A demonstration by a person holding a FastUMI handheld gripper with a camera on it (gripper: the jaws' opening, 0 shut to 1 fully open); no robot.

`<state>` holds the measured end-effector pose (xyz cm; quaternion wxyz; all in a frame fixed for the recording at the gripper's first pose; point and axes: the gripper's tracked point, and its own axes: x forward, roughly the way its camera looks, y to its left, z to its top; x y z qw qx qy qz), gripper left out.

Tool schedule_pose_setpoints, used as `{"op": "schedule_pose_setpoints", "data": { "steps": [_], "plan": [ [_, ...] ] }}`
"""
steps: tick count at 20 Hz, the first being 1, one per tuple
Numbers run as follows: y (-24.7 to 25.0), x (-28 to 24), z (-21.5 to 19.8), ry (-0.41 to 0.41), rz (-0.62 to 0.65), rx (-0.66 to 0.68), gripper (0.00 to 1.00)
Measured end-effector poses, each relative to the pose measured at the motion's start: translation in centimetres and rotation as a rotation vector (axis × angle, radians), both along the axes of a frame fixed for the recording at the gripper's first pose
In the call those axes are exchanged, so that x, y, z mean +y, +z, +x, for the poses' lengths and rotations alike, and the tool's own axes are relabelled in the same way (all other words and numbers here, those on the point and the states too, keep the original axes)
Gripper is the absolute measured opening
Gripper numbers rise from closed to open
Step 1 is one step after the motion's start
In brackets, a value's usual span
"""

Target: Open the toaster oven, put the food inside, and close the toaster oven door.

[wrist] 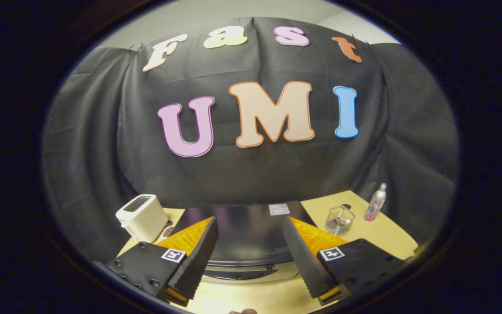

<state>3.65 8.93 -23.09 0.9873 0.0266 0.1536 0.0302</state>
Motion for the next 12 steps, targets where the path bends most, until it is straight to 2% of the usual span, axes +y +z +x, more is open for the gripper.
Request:
{"op": "schedule_pose_setpoints", "data": {
  "steps": [4, 7, 12],
  "plan": [
    [-5.5, 1.3, 0.3, 0.012, -0.002, 0.086, 0.96],
    [-7.9, 2.0, 0.0, 0.020, 0.030, 0.122, 0.96],
    [-9.0, 2.1, -0.6, 0.022, 0.014, 0.135, 0.96]
  ]
}}
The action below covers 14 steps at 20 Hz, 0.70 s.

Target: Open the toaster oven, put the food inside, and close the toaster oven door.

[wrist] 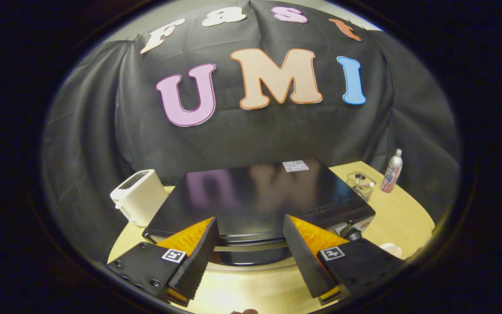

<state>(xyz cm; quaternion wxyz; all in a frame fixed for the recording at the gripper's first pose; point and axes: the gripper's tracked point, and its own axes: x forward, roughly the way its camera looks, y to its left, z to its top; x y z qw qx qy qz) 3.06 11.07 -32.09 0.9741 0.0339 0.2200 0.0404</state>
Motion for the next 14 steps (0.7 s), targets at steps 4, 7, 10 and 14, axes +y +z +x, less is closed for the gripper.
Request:
{"op": "schedule_pose_setpoints", "data": {
  "steps": [4, 7, 10, 14],
  "plan": [
    [-0.4, -0.2, -0.6, 0.012, -0.049, 0.016, 0.96],
    [-0.5, -0.6, -2.0, -0.006, -0.042, 0.034, 0.96],
    [-0.8, -0.8, -2.4, -0.002, -0.023, 0.054, 0.97],
    [-0.9, -1.1, -3.8, 0.004, -0.023, 0.060, 0.97]
  ]
}}
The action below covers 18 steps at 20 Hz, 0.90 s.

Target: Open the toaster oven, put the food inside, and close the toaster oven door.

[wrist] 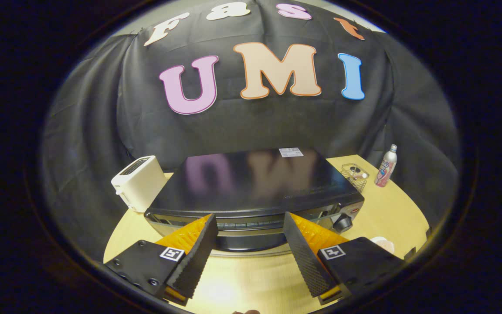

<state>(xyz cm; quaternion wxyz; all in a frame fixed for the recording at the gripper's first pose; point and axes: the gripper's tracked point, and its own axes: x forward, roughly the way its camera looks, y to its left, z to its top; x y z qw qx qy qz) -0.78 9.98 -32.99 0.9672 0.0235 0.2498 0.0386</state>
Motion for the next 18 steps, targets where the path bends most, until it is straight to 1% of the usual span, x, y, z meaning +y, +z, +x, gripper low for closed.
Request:
{"op": "schedule_pose_setpoints", "data": {
  "steps": [2, 5, 8, 11, 14, 18],
  "plan": [
    [-0.1, -0.1, -1.0, 0.007, 0.002, 0.005, 0.97],
    [-0.7, -0.3, -2.5, 0.030, -0.029, 0.012, 0.97],
    [-1.3, -0.7, -4.6, 0.020, -0.016, 0.028, 0.97],
    [-2.1, -1.0, -5.9, 0.032, -0.037, 0.046, 0.97],
    [-3.0, -1.4, -7.9, 0.025, -0.028, 0.068, 0.97],
    [-5.1, -1.8, -10.3, 0.036, -0.053, 0.124, 0.97]
  ]
}}
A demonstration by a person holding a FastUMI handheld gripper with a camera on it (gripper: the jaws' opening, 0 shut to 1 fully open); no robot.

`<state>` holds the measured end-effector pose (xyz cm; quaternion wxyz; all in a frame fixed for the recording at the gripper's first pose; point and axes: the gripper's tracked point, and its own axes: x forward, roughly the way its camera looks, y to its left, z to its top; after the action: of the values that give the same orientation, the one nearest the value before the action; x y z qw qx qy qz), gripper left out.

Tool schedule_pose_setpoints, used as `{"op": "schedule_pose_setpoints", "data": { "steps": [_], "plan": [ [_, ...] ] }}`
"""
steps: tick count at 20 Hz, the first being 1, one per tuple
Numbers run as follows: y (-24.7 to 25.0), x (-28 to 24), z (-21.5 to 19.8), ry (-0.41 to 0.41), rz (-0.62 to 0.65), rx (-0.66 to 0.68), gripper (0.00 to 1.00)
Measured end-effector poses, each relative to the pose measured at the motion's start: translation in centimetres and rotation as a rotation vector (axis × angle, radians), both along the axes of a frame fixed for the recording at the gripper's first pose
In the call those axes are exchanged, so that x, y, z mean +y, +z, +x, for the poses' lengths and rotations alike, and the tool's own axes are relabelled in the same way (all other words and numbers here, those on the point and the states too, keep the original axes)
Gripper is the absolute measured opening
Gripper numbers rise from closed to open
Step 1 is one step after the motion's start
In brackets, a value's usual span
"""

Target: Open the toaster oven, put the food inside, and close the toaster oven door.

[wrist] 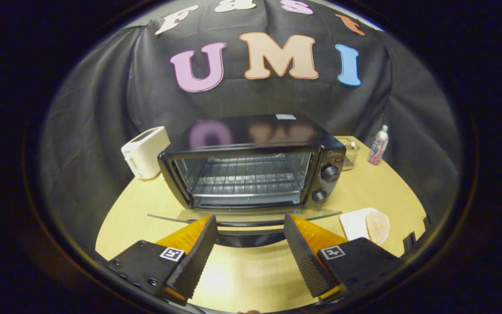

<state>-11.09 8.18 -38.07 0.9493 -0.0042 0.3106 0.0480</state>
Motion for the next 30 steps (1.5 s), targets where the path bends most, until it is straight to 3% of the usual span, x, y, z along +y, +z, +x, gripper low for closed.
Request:
{"op": "schedule_pose_setpoints", "data": {
  "steps": [8, 16, 20, 24, 30],
  "plan": [
    [-6.9, -0.7, -5.1, -0.013, -0.013, 0.175, 0.96],
    [-10.8, -1.1, -6.3, -0.017, -0.021, 0.261, 0.96],
    [-9.2, -0.4, -6.4, -0.001, 0.012, 0.249, 0.96],
    [-4.4, -0.4, -4.9, 0.031, 0.025, 0.137, 0.96],
    [1.7, -7.1, 0.0, -0.106, -0.016, -0.004, 0.95]
  ]
}}
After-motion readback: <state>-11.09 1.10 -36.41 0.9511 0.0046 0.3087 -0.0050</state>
